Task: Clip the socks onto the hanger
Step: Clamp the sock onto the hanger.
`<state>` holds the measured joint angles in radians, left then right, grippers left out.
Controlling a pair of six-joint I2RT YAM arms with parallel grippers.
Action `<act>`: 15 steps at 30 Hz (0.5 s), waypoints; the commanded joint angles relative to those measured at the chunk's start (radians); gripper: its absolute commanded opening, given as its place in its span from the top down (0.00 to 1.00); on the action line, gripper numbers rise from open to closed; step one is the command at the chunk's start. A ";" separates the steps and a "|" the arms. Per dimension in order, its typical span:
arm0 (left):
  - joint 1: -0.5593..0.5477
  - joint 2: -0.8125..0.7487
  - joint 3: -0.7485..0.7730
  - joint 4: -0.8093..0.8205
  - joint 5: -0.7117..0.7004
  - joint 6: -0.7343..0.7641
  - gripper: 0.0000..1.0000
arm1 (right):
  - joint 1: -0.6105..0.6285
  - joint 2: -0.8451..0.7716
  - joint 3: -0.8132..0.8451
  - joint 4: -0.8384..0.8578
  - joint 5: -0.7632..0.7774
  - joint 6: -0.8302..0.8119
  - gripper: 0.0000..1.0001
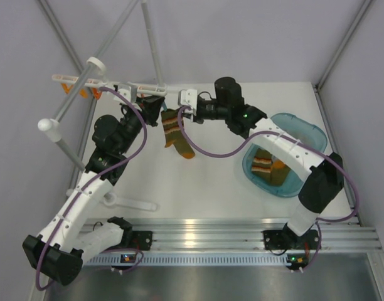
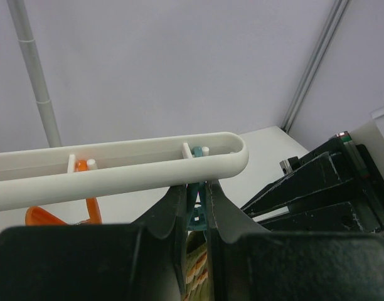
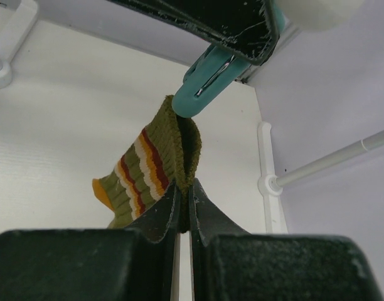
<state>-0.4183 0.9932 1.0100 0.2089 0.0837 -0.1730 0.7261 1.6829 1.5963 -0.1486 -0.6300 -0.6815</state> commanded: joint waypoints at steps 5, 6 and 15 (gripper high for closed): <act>-0.004 -0.001 0.009 0.020 0.067 0.012 1.00 | 0.024 0.000 0.074 0.063 -0.013 -0.010 1.00; -0.004 -0.001 0.007 0.018 0.067 0.013 1.00 | 0.024 0.000 0.076 0.064 -0.013 -0.012 1.00; -0.004 -0.002 0.001 0.011 0.048 0.035 1.00 | 0.026 -0.014 0.083 0.070 -0.014 -0.013 1.00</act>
<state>-0.4183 0.9932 1.0100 0.2081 0.0902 -0.1581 0.7315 1.6867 1.6257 -0.1329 -0.6270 -0.6811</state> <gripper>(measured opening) 0.148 0.024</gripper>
